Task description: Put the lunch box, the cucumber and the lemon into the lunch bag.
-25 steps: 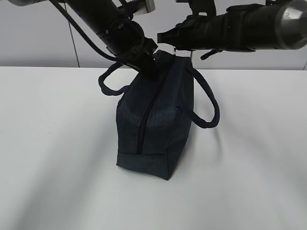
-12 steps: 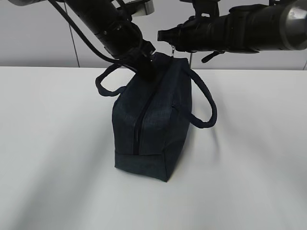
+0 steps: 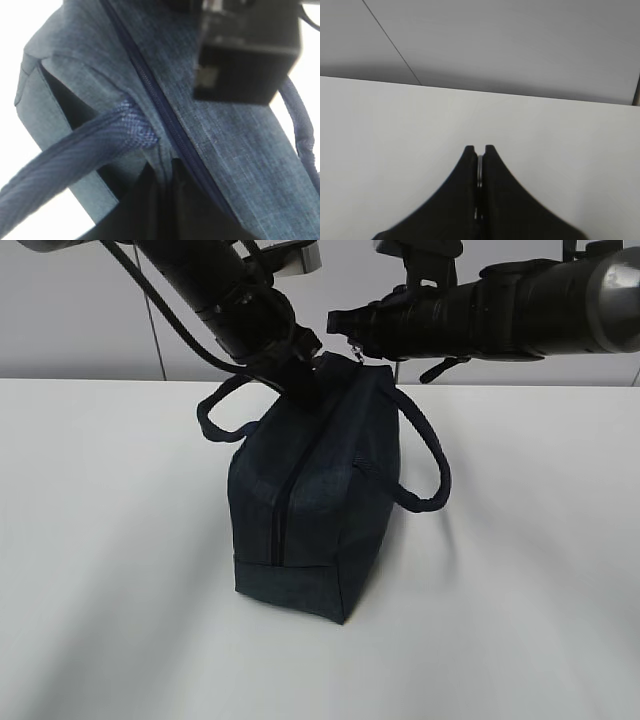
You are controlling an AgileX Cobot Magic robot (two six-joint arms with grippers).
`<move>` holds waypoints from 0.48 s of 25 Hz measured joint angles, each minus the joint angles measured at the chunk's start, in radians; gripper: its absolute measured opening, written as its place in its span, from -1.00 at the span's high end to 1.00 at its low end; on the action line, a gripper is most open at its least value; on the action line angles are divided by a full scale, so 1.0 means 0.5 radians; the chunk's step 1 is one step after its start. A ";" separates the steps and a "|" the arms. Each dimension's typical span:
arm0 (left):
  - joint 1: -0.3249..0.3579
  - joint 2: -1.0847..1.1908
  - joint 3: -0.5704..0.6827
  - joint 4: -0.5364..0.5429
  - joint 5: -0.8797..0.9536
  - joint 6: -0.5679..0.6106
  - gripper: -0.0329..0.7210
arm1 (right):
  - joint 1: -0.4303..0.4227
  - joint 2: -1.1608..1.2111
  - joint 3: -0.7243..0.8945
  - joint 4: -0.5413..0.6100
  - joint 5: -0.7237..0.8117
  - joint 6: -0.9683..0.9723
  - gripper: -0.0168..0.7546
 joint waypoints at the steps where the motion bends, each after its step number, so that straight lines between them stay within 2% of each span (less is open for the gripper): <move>1: 0.000 0.000 0.000 0.002 0.000 0.000 0.94 | 0.000 0.000 0.002 0.000 0.000 0.003 0.96; 7: 0.000 0.000 0.000 0.089 0.000 0.000 0.94 | 0.000 0.000 0.002 0.000 0.000 0.083 0.96; 12: 0.000 0.000 0.000 0.118 0.000 0.000 0.94 | 0.000 0.000 0.002 -0.026 0.130 0.261 0.96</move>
